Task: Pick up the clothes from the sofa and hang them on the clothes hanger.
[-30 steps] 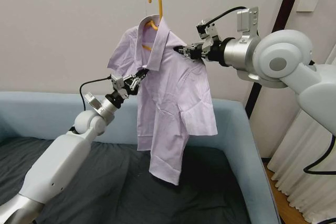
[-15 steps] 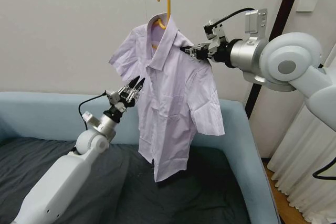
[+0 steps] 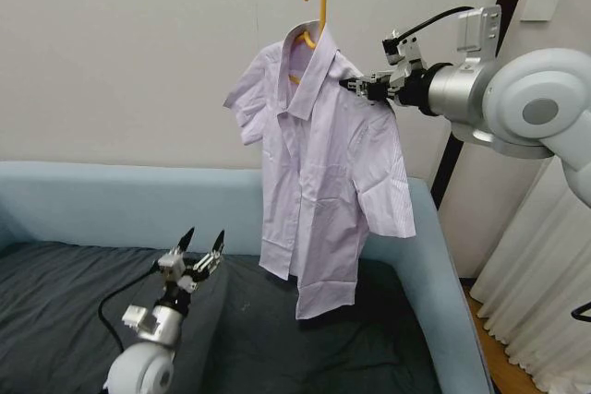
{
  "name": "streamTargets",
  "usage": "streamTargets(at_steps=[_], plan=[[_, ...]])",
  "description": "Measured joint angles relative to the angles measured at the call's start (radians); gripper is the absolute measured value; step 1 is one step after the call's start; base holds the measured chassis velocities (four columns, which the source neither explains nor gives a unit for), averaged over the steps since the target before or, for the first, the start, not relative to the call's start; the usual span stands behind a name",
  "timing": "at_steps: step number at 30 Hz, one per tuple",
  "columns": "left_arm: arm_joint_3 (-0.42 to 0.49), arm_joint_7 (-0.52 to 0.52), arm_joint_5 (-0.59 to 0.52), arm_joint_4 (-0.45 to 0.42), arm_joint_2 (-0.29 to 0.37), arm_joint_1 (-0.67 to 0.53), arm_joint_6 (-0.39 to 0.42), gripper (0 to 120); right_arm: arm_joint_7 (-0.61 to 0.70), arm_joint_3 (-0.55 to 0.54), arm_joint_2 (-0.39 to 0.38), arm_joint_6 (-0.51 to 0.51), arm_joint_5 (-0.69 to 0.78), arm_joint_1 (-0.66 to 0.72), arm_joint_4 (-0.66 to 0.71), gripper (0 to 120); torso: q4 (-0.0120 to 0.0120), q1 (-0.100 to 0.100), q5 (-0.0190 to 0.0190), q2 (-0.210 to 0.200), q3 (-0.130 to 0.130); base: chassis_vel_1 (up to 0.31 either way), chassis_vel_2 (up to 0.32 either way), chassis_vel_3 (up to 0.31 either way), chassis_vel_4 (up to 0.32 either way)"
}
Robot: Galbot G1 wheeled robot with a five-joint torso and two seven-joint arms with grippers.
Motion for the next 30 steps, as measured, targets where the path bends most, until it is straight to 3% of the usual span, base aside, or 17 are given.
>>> streamTargets(at_steps=[11, 17, 22, 30], plan=[[-0.058, 0.169, -0.098, -0.014, -0.010, 0.037, -0.026, 100, 0.055, 0.084, -0.058, -0.038, -0.012, -0.091, 0.024, 7, -0.0002, 0.000, 0.0001, 0.000, 0.000, 0.000, 0.000, 0.000, 0.000], [-0.039, 0.176, -0.093, -0.016, -0.029, 0.027, -0.024, 100, 0.094, 0.134, -0.131, -0.020, -0.013, -0.152, 0.026, 7, -0.0004, 0.000, 0.0006, 0.000, 0.000, 0.000, 0.000, 0.000, 0.000], [-0.003, 0.165, -0.069, -0.011, -0.069, 0.016, -0.020, 100, 0.192, 0.153, -0.202, 0.005, 0.068, -0.144, 0.024, 7, -0.0001, 0.000, 0.0003, 0.000, 0.000, 0.000, 0.000, 0.000, 0.000], [0.012, 0.152, -0.054, -0.031, -0.097, 0.026, -0.020, 100, 0.246, 0.153, -0.216, 0.069, -0.032, -0.103, 0.019, 7, -0.0004, 0.000, 0.0002, 0.000, 0.000, 0.000, 0.000, 0.000, 0.000]])
